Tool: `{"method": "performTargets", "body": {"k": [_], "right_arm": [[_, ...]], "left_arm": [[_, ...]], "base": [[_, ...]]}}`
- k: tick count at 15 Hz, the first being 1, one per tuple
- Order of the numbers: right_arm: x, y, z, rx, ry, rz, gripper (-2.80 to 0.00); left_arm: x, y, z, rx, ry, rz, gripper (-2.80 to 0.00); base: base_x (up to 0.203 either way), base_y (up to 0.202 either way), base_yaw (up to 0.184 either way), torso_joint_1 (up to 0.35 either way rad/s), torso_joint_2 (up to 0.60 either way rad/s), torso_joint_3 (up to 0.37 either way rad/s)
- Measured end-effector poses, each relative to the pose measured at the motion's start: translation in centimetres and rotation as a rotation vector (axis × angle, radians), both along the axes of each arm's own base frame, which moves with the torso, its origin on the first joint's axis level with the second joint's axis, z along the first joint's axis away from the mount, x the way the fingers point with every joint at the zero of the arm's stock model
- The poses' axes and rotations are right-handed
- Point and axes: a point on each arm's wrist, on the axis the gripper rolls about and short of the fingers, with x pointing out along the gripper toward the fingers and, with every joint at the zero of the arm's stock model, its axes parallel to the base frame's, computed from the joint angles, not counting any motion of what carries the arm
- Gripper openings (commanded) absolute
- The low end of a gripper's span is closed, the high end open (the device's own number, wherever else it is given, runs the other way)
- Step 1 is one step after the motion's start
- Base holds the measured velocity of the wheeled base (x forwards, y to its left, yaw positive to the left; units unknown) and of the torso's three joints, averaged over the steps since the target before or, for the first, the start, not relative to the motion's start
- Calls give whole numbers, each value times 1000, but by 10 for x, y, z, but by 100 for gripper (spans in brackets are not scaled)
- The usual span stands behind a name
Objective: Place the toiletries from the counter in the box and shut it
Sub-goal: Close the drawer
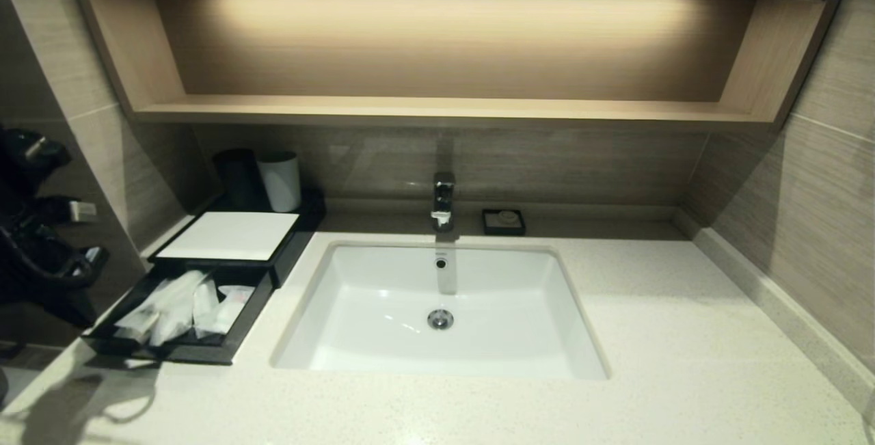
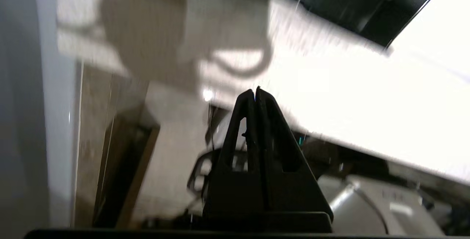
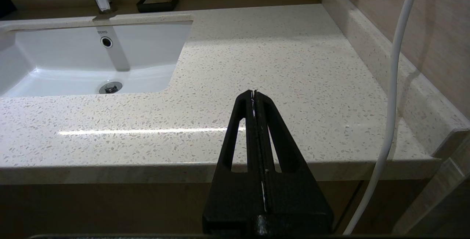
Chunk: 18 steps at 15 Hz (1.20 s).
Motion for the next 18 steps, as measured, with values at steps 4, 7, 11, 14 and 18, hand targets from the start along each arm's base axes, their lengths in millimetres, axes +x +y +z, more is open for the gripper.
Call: {"method": "performTargets", "body": {"k": [4, 7, 11, 14, 18], "right_arm": [[0, 0, 0, -1, 0, 0, -280], [0, 0, 0, 0, 0, 0, -280], [0, 0, 0, 0, 0, 0, -280], [0, 0, 0, 0, 0, 0, -280], [0, 0, 0, 0, 0, 0, -280]], "left_arm": [[-10, 8, -23, 65, 138, 39, -280], [-5, 18, -47, 130, 159, 64, -280], [3, 24, -64, 106, 119, 73, -280], [19, 23, -63, 61, -33, 50, -280], [46, 23, -49, 70, -194, 14, -280]], "base": [[0, 0, 0, 0, 0, 0], [0, 0, 0, 0, 0, 0], [0, 0, 0, 0, 0, 0], [0, 0, 0, 0, 0, 0], [0, 0, 0, 0, 0, 0]]}}
